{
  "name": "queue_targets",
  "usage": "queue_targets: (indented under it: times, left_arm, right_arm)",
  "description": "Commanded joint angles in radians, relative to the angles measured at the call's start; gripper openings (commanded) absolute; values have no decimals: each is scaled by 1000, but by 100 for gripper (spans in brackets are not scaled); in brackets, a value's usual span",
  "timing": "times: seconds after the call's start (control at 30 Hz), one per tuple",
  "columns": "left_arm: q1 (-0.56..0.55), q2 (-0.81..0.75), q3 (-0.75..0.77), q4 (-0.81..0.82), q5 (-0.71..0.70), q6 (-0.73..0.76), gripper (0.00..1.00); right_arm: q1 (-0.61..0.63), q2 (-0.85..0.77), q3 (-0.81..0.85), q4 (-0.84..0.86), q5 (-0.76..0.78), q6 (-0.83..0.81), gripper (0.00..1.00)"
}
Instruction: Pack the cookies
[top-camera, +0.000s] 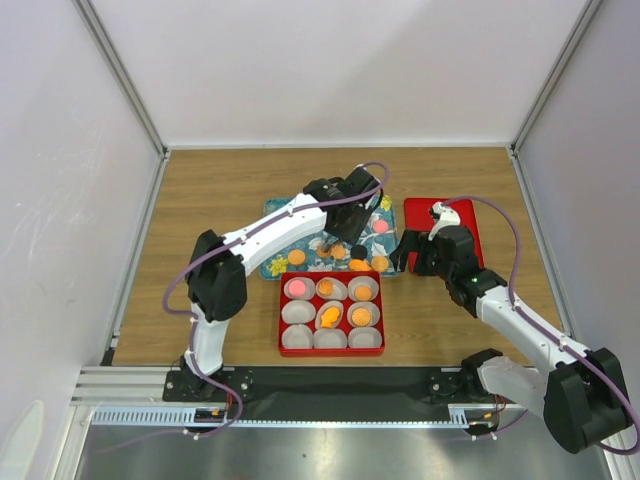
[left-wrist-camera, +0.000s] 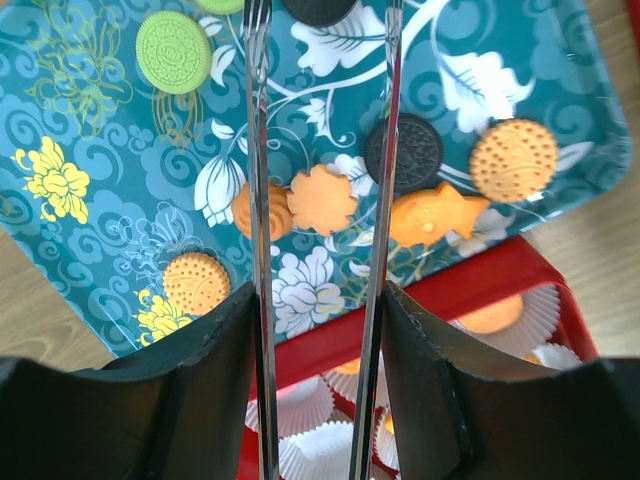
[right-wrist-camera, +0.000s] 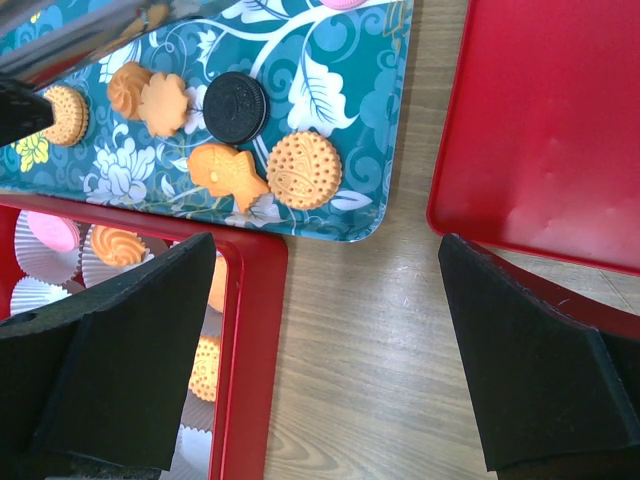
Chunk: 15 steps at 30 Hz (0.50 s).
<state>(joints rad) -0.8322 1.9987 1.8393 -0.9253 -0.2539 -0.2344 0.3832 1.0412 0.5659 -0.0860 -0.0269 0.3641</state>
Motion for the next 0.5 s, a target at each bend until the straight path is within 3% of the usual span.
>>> queue_targets:
  times: [0.0,0.47]
  left_arm:
    - [13,11,61,13,-4,15,55]
    - [41,69,63,34,28,20,55]
  right_arm:
    - [-4,-20,22,22,2,-11,100]
    - [-3,-24,23,26,-10,-8,100]
